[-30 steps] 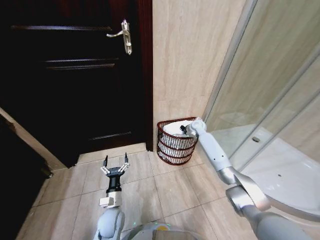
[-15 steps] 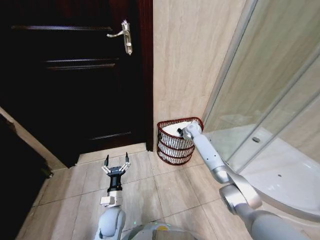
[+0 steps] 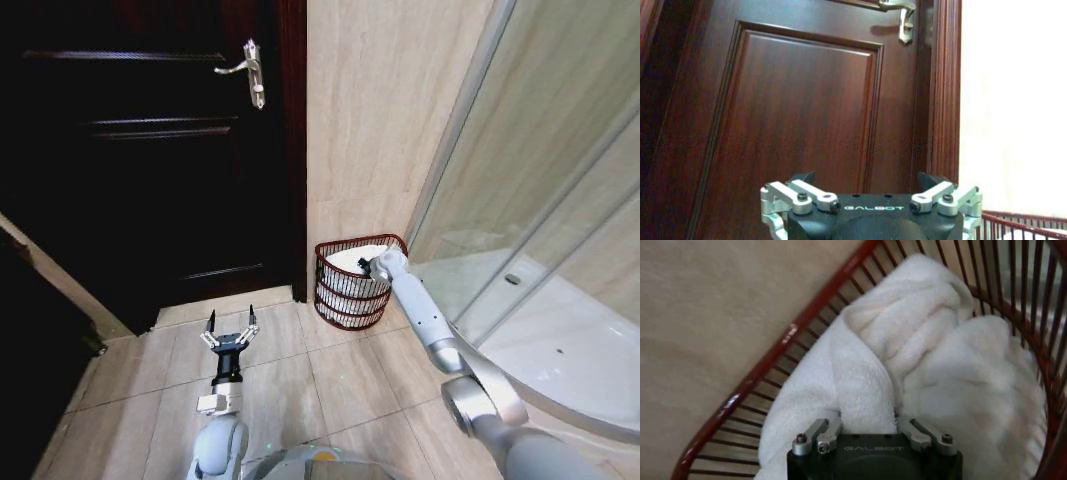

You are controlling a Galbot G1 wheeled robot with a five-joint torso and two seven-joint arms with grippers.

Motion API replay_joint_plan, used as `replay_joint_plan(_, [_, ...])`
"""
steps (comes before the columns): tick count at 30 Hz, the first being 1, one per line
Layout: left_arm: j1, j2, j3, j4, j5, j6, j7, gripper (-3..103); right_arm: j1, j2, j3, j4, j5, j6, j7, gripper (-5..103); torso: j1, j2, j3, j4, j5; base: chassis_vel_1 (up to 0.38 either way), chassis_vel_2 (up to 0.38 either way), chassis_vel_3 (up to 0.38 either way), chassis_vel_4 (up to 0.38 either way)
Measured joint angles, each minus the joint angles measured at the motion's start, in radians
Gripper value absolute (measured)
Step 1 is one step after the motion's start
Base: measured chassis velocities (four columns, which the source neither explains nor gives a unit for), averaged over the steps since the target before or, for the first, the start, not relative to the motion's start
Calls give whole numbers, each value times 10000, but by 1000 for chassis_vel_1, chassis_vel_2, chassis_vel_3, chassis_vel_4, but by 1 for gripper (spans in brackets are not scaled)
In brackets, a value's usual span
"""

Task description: Discard the used towel into the hamper.

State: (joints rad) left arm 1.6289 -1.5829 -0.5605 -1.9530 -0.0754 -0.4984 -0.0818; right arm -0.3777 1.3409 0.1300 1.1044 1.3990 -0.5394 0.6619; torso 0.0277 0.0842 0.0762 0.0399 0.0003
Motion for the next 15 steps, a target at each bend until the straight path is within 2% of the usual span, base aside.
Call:
replay_joint_plan(1, [0, 0, 0, 0, 0, 0, 0, 100, 0, 0, 0, 0, 0, 0, 0, 27, 0, 0, 0, 0, 0, 0, 0, 0, 0])
replay_joint_plan(2, [8, 12, -11, -25, -19, -1, 1, 100, -172, -111, -99, 408, -433, 225, -180, 33, 0, 0, 0, 6, -2, 0, 0, 0, 0])
replay_joint_plan(5, [49, 21, -49, -46, -60, -28, 1, 100, -739, -517, -484, 1384, -2499, 812, -852, 49, 0, 0, 0, 4, 1, 0, 0, 0, 0])
replay_joint_plan(6, [49, 21, -49, -46, -60, -28, 1, 100, -739, -517, -484, 1384, -2499, 812, -852, 49, 0, 0, 0, 4, 1, 0, 0, 0, 0])
replay_joint_plan(7, [68, 20, -60, -49, -79, -48, 1, 100, -975, -713, -572, 1786, -3028, 916, -1084, 54, 0, 0, -1, 2, -1, 0, 0, 0, 0])
replay_joint_plan(8, [83, 17, -73, -52, -87, -71, 1, 100, -1159, -860, -596, 2118, -3332, 978, -1196, 54, 0, 0, -1, 0, -3, 0, 0, 0, 0])
replay_joint_plan(10, [128, 14, -109, -77, -110, -104, 1, 100, -1545, -1121, -609, 2813, -3776, 1167, -1276, 65, 0, 0, -2, -1, -3, 0, 0, 0, 0])
replay_joint_plan(11, [128, 14, -109, -77, -110, -104, 1, 100, -1545, -1121, -609, 2813, -3776, 1167, -1276, 65, 0, 0, -2, -1, -3, 0, 0, 0, 0])
replay_joint_plan(14, [186, 66, -163, -123, -196, -137, 5, 100, -2017, -1472, -611, 3629, -4306, 1576, -1620, 82, 0, 0, -2, 2, -3, 0, 0, 0, 0])
replay_joint_plan(15, [186, 66, -163, -123, -196, -137, 5, 100, -2017, -1472, -611, 3629, -4306, 1576, -1620, 82, 0, 0, -2, 2, -3, 0, 0, 0, 0])
